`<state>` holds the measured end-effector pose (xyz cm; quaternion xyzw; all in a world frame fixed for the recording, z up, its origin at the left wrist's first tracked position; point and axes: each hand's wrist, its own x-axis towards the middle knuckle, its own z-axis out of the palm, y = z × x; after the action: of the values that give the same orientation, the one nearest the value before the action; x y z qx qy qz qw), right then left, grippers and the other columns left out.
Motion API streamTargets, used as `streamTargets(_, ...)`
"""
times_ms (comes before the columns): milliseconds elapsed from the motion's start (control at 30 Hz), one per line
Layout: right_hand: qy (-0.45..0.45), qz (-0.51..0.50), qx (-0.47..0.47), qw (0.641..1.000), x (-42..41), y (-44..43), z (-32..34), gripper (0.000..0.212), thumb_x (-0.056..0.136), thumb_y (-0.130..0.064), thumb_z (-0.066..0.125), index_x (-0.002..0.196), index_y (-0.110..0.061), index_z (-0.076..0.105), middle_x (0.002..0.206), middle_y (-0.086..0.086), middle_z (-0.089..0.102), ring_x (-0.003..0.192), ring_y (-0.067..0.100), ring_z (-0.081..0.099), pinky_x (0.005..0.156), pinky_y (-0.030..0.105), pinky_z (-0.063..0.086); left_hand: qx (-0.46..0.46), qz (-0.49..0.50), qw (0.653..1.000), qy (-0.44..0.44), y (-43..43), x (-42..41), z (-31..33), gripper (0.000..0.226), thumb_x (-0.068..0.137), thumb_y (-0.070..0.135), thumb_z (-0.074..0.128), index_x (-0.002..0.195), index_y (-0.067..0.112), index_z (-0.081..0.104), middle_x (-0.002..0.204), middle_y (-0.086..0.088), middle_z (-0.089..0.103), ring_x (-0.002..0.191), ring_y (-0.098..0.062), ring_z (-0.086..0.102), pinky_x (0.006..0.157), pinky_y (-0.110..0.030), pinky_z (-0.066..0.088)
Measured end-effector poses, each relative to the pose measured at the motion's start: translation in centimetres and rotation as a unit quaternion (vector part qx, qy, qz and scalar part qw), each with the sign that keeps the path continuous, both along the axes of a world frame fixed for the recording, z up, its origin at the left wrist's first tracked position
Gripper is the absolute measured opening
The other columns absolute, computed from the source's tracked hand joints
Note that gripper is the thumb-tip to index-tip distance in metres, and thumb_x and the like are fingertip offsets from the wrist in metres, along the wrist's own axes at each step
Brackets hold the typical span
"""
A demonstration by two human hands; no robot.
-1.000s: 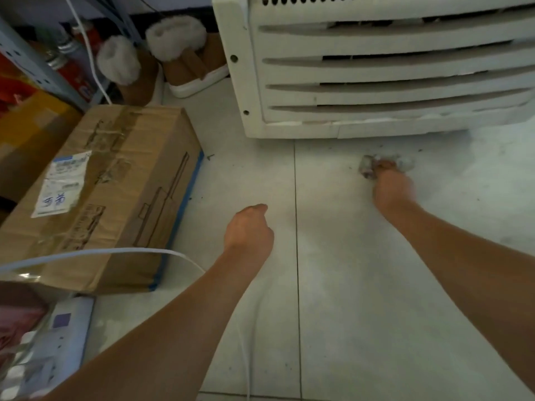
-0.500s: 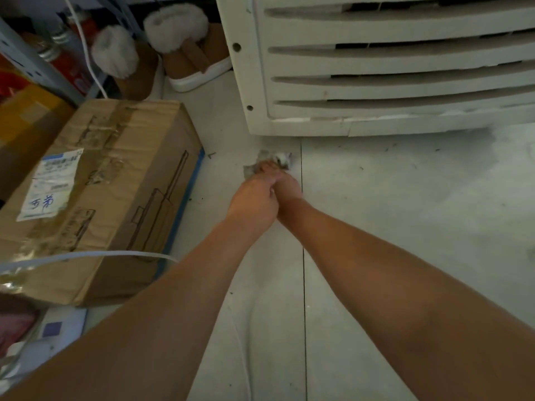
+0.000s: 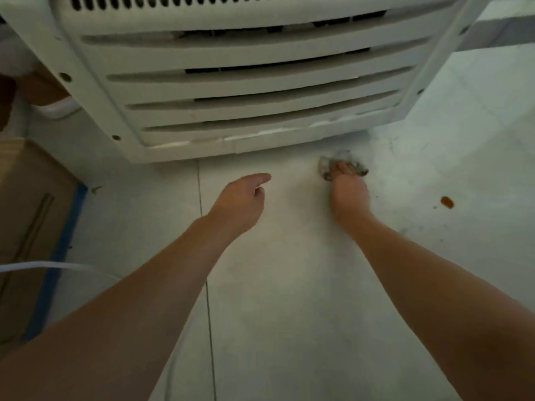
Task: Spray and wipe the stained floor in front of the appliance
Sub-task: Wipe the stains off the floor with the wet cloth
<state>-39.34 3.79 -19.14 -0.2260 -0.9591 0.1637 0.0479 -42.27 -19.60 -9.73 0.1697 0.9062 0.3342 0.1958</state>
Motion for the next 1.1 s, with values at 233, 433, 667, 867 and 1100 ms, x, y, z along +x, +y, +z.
streamTargets(233,-0.056,-0.185,0.061,0.979,11.9,11.1,0.6,0.04,0.096,-0.003,0.034,0.131,-0.006,0.053,0.146,0.013,0.043,0.126,0.032,0.049,0.097,0.04,0.044,-0.009,-0.08,0.997,-0.001,3.2,4.1,1.3,0.04,0.1,0.018,0.038,0.137,0.027,0.05,0.146,0.005,0.047,0.129,-0.013,0.048,0.098,-0.015,0.027)
streamTargets(433,-0.063,-0.317,0.048,0.945,18.7,13.8,3.2,0.029,0.094,-0.007,0.041,0.11,-0.003,0.064,0.118,0.021,0.058,0.107,0.036,0.059,0.091,0.039,0.046,-0.005,-0.126,0.992,-0.001,4.2,8.4,3.6,0.04,0.1,0.019,0.039,0.138,0.024,0.05,0.146,0.002,0.048,0.135,-0.014,0.043,0.105,-0.02,0.028)
streamTargets(667,0.136,-0.084,0.028,0.987,16.6,1.1,5.4,0.045,0.091,0.001,0.043,0.131,-0.013,0.057,0.141,0.003,0.051,0.133,0.019,0.044,0.101,0.026,0.04,-0.013,-0.182,0.983,0.032,7.0,12.5,6.5,0.039,0.099,0.017,0.04,0.135,0.023,0.052,0.145,0.001,0.049,0.134,-0.017,0.044,0.108,-0.023,0.029)
streamTargets(867,-0.007,0.089,0.075,0.993,16.2,-7.0,-0.1,0.052,0.095,-0.005,0.021,0.145,0.004,0.028,0.154,0.021,0.026,0.145,0.031,0.019,0.119,0.034,0.009,-0.003,-0.204,0.979,0.027,9.3,15.0,6.4,0.038,0.098,0.017,0.042,0.132,0.027,0.055,0.137,0.001,0.057,0.125,-0.016,0.052,0.1,-0.022,0.035)
streamTargets(1100,0.015,0.002,-0.004,1.0,14.8,1.8,-0.7,0.053,0.096,-0.01,0.025,0.148,-0.008,0.029,0.158,0.008,0.024,0.146,0.018,0.02,0.12,0.028,0.016,-0.007,-0.211,0.977,0.027,10.0,14.6,4.9,0.038,0.099,0.02,0.042,0.133,0.028,0.053,0.141,0.004,0.053,0.131,-0.014,0.047,0.102,-0.02,0.031)
